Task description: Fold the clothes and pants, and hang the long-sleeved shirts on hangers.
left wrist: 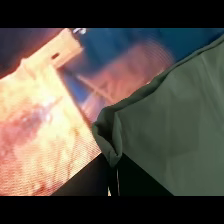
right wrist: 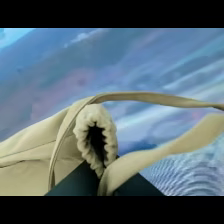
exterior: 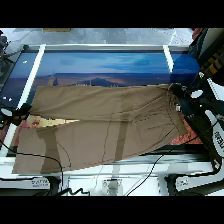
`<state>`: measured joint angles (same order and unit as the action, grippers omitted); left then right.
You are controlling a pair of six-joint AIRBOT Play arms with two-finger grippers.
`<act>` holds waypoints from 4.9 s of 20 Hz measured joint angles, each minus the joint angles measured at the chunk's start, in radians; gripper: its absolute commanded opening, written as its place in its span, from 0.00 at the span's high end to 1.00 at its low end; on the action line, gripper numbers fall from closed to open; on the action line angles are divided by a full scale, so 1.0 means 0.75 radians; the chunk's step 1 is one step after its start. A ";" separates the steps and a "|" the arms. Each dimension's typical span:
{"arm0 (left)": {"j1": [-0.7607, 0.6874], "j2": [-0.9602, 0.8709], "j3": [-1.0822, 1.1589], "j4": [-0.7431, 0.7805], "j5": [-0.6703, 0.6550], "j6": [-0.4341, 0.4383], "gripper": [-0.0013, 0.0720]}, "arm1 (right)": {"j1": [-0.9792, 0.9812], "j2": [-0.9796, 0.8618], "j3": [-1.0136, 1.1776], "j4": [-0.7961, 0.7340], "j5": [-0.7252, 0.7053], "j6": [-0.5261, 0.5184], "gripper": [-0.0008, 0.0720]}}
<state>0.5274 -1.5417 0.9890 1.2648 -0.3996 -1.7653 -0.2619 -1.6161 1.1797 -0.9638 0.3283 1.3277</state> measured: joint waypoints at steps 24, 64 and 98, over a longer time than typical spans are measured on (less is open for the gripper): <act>-0.133 0.062 0.224 0.231 -0.454 0.061 0.42 | -0.096 0.085 0.304 -0.270 0.469 0.058 0.78; 0.235 0.830 -0.073 0.248 -1.293 0.273 0.22 | -0.787 0.402 -0.979 0.831 0.556 -0.598 0.88; 0.319 0.446 -0.475 -0.449 -0.324 1.412 0.97 | -0.788 0.437 -0.978 0.826 0.647 -0.681 0.96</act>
<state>0.7666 -1.2076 0.6331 0.9279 -0.6426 -0.7063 -0.8532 -1.2884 0.4465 -0.3443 0.8139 0.8173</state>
